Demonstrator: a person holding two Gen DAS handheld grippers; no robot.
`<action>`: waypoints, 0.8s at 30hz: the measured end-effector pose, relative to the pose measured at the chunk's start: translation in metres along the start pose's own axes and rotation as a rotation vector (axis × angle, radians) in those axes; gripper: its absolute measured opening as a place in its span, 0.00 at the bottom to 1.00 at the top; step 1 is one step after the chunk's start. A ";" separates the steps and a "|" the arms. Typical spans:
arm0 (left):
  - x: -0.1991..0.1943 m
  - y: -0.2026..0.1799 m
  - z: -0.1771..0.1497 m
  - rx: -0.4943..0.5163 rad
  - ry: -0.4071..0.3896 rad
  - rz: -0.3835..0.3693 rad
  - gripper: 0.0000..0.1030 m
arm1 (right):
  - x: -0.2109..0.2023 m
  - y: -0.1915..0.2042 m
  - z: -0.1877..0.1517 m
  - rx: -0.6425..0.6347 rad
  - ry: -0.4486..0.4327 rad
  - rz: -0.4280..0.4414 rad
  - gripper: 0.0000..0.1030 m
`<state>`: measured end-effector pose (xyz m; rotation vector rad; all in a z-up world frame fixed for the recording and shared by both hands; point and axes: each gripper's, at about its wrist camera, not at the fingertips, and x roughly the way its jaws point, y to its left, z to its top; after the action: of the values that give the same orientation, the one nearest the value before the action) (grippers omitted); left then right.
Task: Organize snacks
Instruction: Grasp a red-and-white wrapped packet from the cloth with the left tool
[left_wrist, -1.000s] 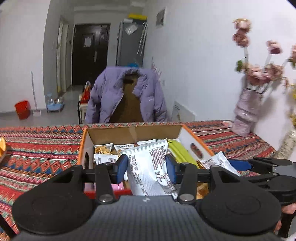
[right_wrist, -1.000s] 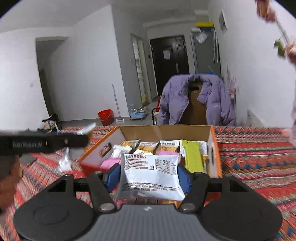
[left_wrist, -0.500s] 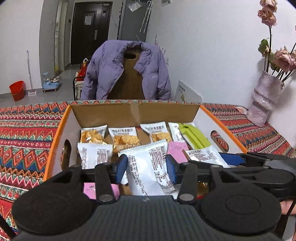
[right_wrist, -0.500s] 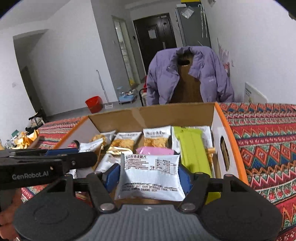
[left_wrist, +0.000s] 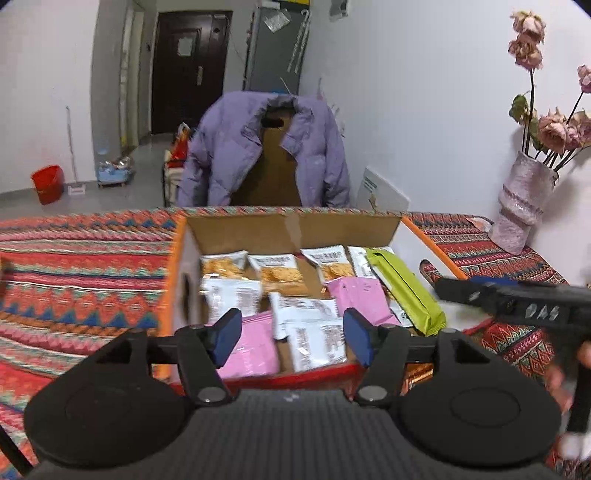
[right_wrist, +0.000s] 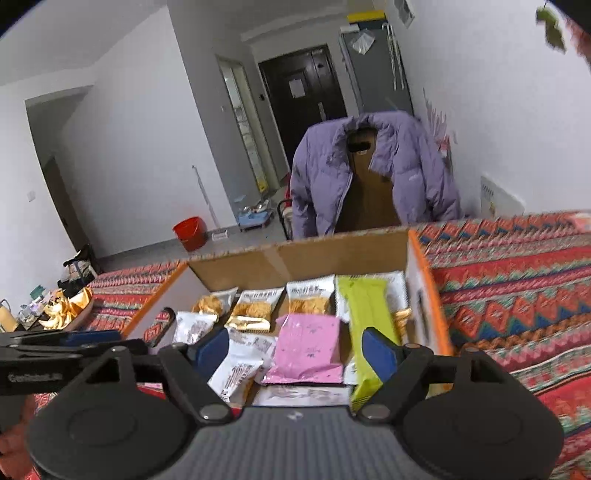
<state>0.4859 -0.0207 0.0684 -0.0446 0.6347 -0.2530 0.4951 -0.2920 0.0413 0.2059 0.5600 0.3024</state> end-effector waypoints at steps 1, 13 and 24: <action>-0.012 0.001 -0.001 0.004 -0.008 0.008 0.63 | -0.010 0.000 0.001 -0.006 -0.005 -0.005 0.76; -0.146 -0.014 -0.076 0.064 -0.077 0.057 0.74 | -0.133 0.028 -0.045 -0.224 -0.019 -0.041 0.82; -0.231 -0.058 -0.186 0.055 -0.123 0.098 0.85 | -0.235 0.065 -0.163 -0.343 -0.096 -0.052 0.88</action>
<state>0.1838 -0.0132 0.0597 0.0234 0.5059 -0.1717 0.2018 -0.2927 0.0390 -0.1250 0.4102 0.3311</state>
